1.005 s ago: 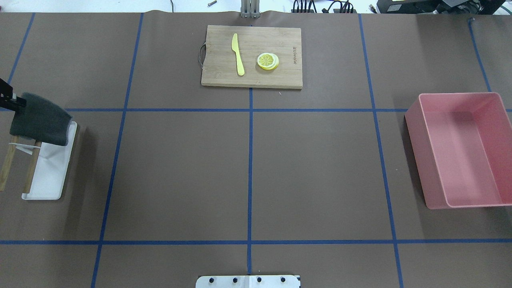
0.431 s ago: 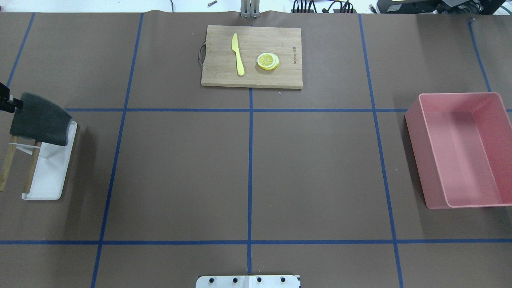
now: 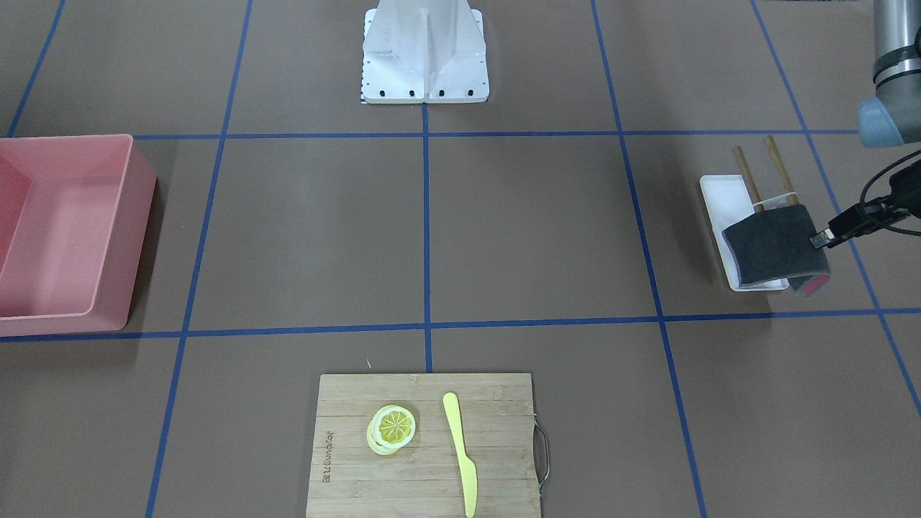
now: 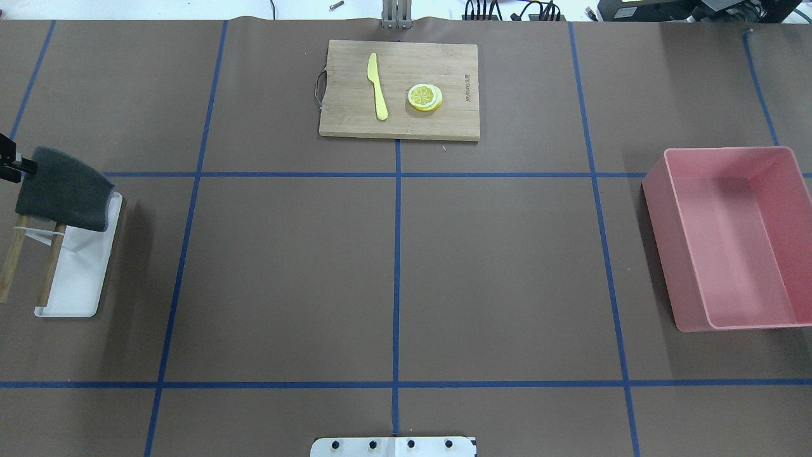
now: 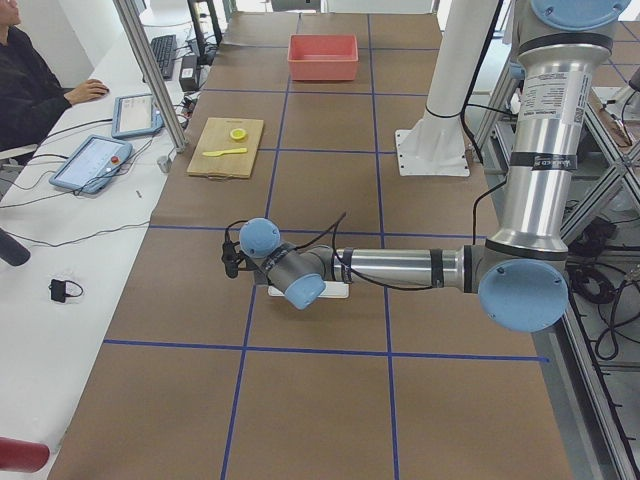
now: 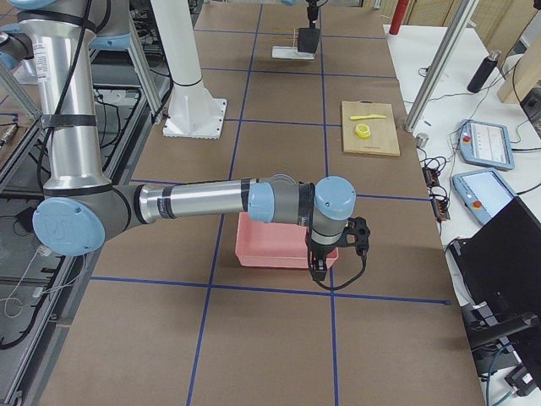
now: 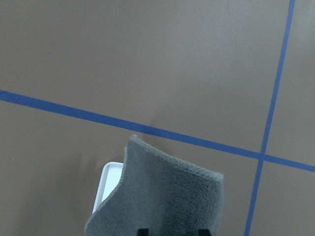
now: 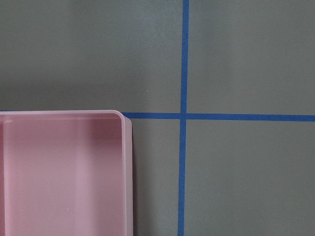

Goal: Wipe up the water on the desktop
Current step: 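Lift the grey cloth up off the white stand with the left gripper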

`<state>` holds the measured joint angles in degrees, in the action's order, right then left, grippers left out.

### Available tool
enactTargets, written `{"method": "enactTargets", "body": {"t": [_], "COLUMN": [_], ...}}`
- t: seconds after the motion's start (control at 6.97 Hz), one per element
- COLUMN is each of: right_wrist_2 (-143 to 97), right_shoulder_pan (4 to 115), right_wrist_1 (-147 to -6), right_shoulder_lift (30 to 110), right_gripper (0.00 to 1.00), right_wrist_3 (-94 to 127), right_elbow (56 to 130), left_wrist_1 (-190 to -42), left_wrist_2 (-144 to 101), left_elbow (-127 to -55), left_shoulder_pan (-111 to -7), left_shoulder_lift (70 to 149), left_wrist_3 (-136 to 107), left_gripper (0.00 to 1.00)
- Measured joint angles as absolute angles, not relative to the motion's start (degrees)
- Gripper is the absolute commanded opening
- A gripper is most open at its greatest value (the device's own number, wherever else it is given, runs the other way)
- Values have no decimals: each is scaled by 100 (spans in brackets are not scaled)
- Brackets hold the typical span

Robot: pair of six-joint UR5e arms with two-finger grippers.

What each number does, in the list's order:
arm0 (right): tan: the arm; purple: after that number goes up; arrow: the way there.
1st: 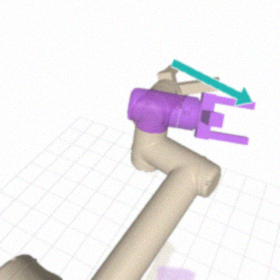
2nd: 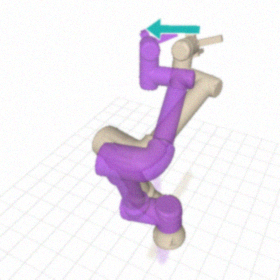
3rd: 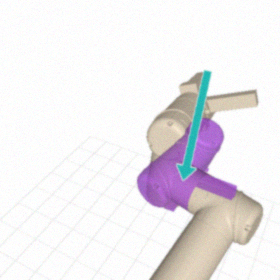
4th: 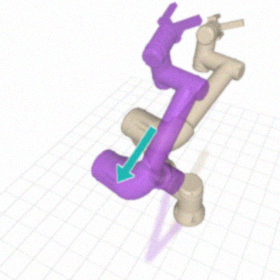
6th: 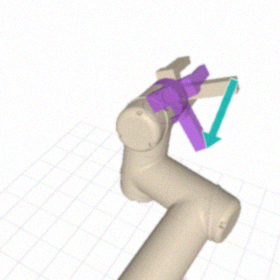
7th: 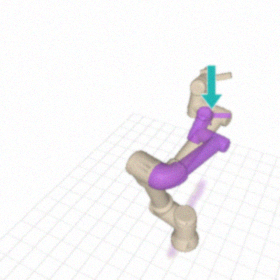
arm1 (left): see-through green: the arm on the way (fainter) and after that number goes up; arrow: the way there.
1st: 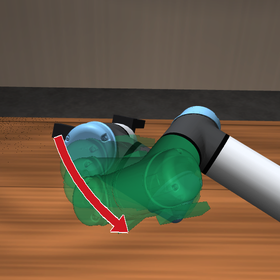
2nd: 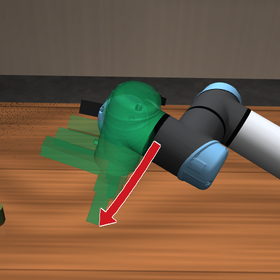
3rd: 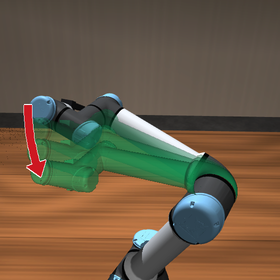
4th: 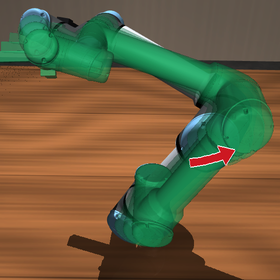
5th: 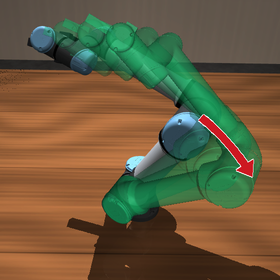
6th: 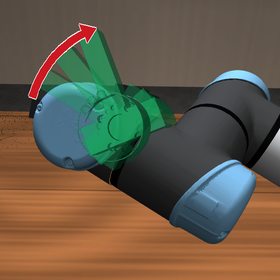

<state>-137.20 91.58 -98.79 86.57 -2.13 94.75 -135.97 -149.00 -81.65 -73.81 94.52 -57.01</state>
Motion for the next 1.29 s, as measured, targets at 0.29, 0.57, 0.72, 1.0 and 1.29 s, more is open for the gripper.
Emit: {"method": "enactTargets", "body": {"t": [0.29, 0.57, 0.72, 1.0, 1.29], "right_wrist_2": [-13720, -13716, -13720, -13727, -13731], "right_shoulder_pan": [9158, 9158, 9158, 9154, 9154], "right_wrist_1": [-9879, -9879, -9879, -9879, -9884], "right_shoulder_lift": [8657, 8657, 8657, 8657, 8652], "right_gripper": [100, 100, 100, 100, 100], "right_wrist_3": [-215, -212, -213, -217, -212], "right_elbow": [9475, 9472, 9472, 9470, 9463], "left_wrist_1": [-13593, -13592, -13595, -13596, -13597], "left_wrist_2": [-14898, -14898, -14898, -14897, -14897], "left_elbow": [-8170, -8179, -8181, -8182, -8183], "left_shoulder_pan": [-7369, -7363, -7360, -7357, -7358], "left_shoulder_lift": [9459, 9470, 9473, 9474, 9471], "left_wrist_3": [-5709, -5727, -5734, -5733, -5727], "left_gripper": [46, 38, 36, 29, 21]}}
